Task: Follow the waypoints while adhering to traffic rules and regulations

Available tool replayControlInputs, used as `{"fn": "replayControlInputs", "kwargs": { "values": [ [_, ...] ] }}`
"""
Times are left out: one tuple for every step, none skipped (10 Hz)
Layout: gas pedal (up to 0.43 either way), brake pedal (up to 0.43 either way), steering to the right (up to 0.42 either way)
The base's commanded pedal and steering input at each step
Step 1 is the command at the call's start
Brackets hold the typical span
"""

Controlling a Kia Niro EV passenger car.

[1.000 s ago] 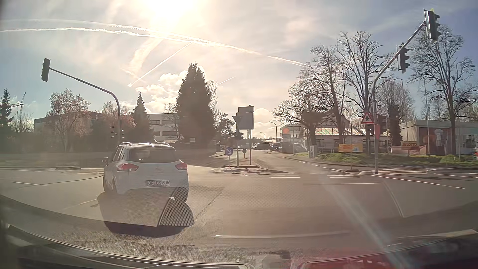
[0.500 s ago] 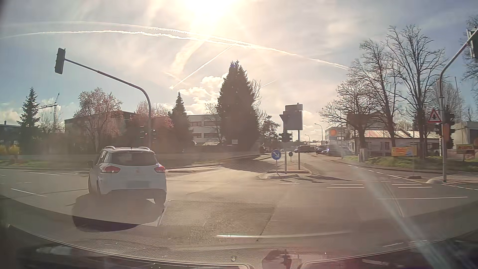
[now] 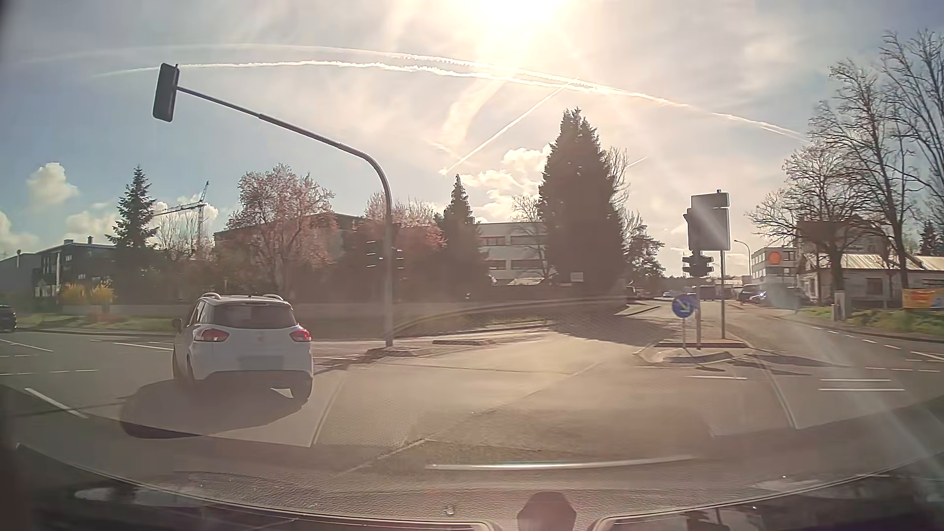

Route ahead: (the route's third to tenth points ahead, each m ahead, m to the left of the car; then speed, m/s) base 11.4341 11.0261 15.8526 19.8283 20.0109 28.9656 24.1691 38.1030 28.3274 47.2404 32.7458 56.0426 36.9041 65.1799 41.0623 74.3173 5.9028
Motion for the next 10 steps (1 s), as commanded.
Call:
{"fn": "replayControlInputs", "kwargs": {
  "values": [
    [0.177,0.0,-0.285],
    [0.177,0.0,-0.285],
    [0.189,0.0,-0.286],
    [0.189,0.0,-0.286],
    [0.189,0.0,-0.286],
    [0.197,0.0,-0.286],
    [0.197,0.0,-0.286],
    [0.197,0.0,-0.286],
    [0.22,0.0,-0.286],
    [0.22,0.0,-0.285]
  ]
}}
